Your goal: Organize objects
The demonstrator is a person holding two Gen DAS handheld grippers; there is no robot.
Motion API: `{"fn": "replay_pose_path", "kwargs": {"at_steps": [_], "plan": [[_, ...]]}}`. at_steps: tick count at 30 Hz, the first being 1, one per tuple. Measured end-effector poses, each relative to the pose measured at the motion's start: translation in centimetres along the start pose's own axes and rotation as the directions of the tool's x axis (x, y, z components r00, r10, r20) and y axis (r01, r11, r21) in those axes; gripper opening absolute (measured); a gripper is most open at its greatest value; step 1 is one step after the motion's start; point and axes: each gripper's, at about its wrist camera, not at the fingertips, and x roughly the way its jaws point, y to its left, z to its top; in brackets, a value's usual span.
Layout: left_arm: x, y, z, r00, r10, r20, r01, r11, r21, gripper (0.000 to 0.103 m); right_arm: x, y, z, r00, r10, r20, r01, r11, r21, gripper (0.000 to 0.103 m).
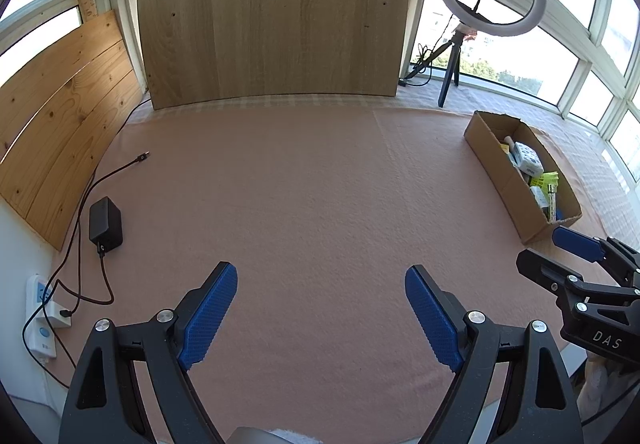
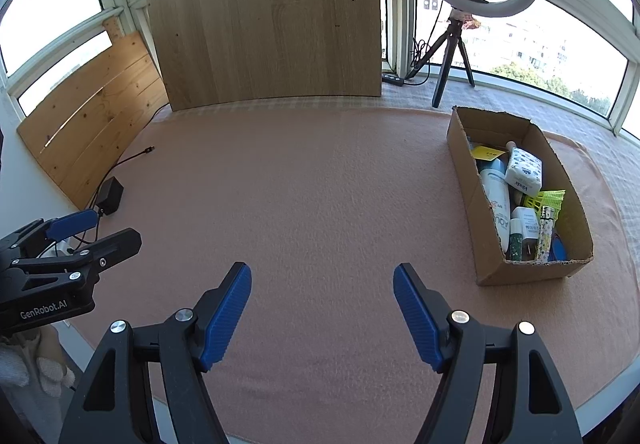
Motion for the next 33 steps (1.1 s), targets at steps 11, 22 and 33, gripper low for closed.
{"fn": "replay_pose_path", "kwargs": {"at_steps": [11,22,33], "plan": [[-0.10,-0.13,-0.09,1.000,0.001,0.000,-0.001,1.000,0.000,0.088,-0.21,-0.09,-0.34,1.000,-0.004,-0.003,0.004,1.000,-0.005,0.070],[-0.12,-0.24,-0.07,1.000,0.002,0.002,-0.002,1.000,-0.001,0.088,-0.15,-0.08,-0.35,1.000,-0.005,-0.005,0.005,1.000,-0.006,0.070],[-0.15,-0.68,0.18,1.000,0.002,0.002,-0.002,1.000,0.011,0.089,0.27,-0.31,-0.71,1.000,-0.007,-0.018,0.007,1.000,-0.004,0.070]]}}
